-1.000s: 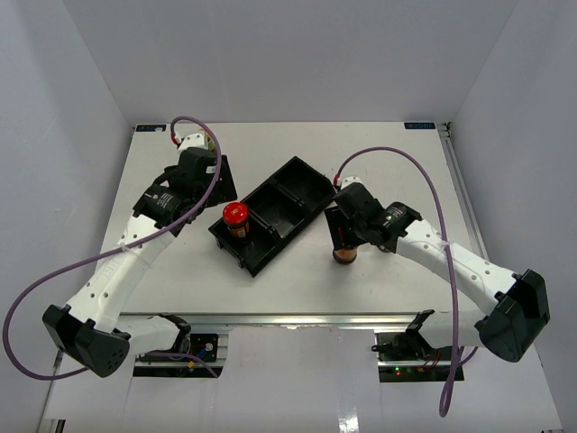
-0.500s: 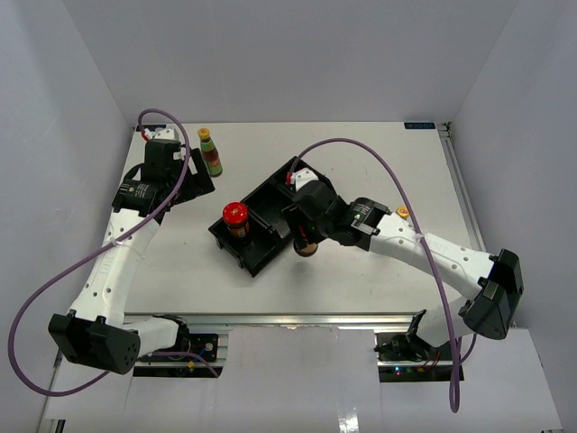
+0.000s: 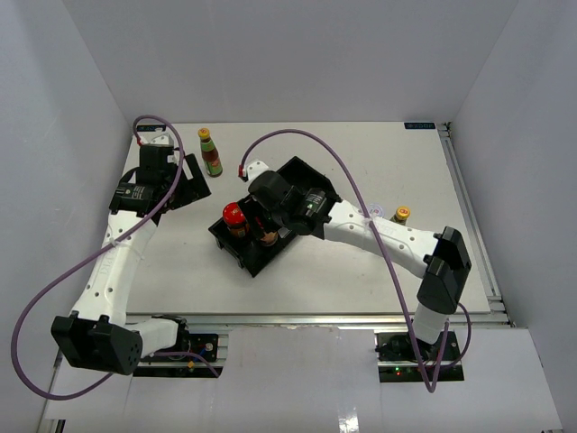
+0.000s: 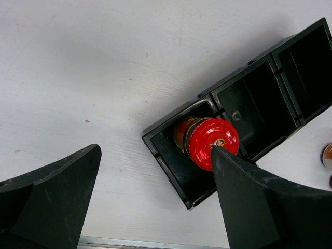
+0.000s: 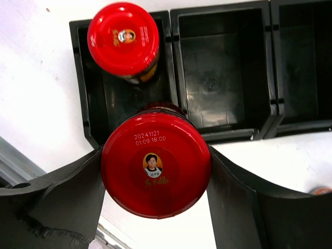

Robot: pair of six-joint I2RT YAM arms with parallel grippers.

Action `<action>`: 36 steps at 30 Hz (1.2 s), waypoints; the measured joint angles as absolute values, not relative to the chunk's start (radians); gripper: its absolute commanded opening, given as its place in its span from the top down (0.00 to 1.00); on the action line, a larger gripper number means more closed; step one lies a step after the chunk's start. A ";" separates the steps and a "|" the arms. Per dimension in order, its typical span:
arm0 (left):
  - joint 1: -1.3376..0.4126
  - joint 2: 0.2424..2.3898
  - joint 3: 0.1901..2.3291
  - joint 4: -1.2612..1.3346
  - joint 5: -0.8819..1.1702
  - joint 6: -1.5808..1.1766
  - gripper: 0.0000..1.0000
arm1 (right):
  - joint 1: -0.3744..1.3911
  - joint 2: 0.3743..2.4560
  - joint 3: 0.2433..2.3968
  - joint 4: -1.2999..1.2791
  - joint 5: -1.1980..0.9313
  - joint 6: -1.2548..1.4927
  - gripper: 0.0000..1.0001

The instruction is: Organize the condiment bottles

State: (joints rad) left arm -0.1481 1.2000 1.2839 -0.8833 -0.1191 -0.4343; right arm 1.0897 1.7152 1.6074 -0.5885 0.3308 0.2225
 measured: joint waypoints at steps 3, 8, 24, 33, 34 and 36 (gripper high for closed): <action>-0.138 1.197 1.284 -0.883 -0.118 -0.434 0.02 | 1.090 1.754 1.638 -0.566 0.331 0.216 0.92; -0.126 1.184 1.284 -0.883 -0.118 -0.434 0.02 | 1.090 1.774 1.655 -0.551 0.326 0.204 0.92; -0.102 1.169 1.270 -0.883 -0.118 -0.426 0.02 | 1.092 1.859 1.619 -0.500 0.273 0.236 0.92; -0.100 1.169 1.269 -0.882 -0.115 -0.426 0.02 | 1.092 1.865 1.537 -0.416 0.275 0.248 0.89; -0.100 1.169 1.269 -0.882 -0.115 -0.426 0.02 | 1.092 1.869 1.536 -0.413 0.277 0.249 0.85; -0.100 1.169 1.269 -0.882 -0.115 -0.426 0.02 | 1.092 1.874 1.536 -0.406 0.280 0.251 0.66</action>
